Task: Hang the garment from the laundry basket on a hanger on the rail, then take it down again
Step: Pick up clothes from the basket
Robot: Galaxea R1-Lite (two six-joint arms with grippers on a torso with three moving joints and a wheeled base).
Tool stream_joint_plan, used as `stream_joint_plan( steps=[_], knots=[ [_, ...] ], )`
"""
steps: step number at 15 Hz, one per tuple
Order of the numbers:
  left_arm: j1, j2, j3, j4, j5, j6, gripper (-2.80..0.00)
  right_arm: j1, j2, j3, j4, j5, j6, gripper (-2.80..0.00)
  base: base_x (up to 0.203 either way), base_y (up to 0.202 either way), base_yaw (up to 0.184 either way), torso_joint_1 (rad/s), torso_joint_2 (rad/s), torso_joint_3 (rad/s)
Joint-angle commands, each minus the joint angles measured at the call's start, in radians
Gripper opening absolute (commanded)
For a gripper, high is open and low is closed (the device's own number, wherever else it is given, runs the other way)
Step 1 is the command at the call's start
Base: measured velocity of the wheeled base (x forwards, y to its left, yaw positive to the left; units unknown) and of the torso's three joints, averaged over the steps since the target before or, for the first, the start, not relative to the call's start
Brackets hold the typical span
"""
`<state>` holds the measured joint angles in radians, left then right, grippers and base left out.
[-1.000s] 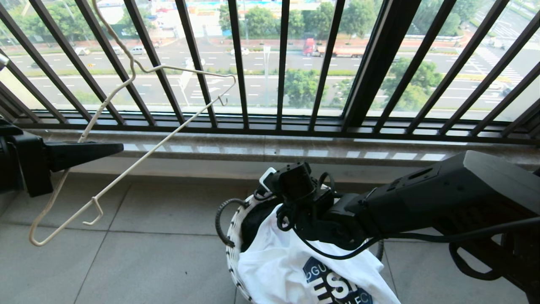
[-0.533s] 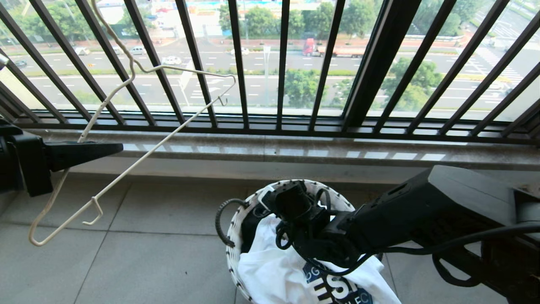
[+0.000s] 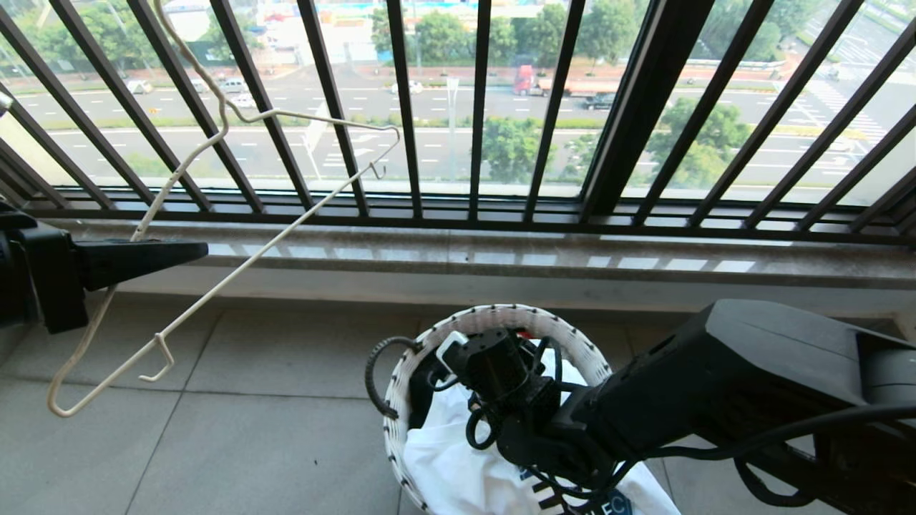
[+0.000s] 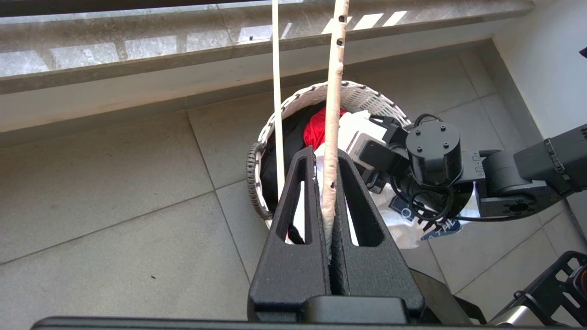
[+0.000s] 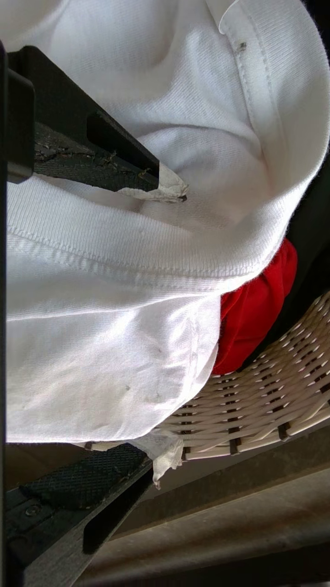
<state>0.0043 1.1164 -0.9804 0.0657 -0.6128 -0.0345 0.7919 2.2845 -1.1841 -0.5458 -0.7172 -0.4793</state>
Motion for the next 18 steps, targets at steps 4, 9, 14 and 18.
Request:
stream_joint_plan(
  steps=[4, 9, 14, 18],
  knots=[
    [0.002, -0.009, -0.001, 0.000, -0.002, -0.002, -2.80, 0.000, -0.045, 0.055, -0.020, -0.039, 0.002, 0.00, 0.000, 0.000, 0.000, 0.000, 0.00, 0.000],
    [0.002, -0.015, -0.001, 0.000, -0.002, -0.002, -2.80, 0.001, -0.101, 0.131, -0.104, -0.086, -0.005, 0.00, 0.000, 0.000, 0.000, 0.000, 0.00, 0.000],
    [0.002, -0.020, -0.001, 0.000, -0.002, -0.002, -2.80, 0.028, -0.152, 0.157, -0.112, -0.085, 0.000, 0.00, 0.000, 0.000, 0.000, 0.000, 0.00, 0.000],
    [0.002, -0.020, 0.000, 0.000, -0.002, -0.002, -2.80, 0.067, -0.135, 0.163, -0.116, -0.074, 0.007, 0.00, 0.000, 0.000, 0.000, 0.000, 0.00, 0.000]
  ],
)
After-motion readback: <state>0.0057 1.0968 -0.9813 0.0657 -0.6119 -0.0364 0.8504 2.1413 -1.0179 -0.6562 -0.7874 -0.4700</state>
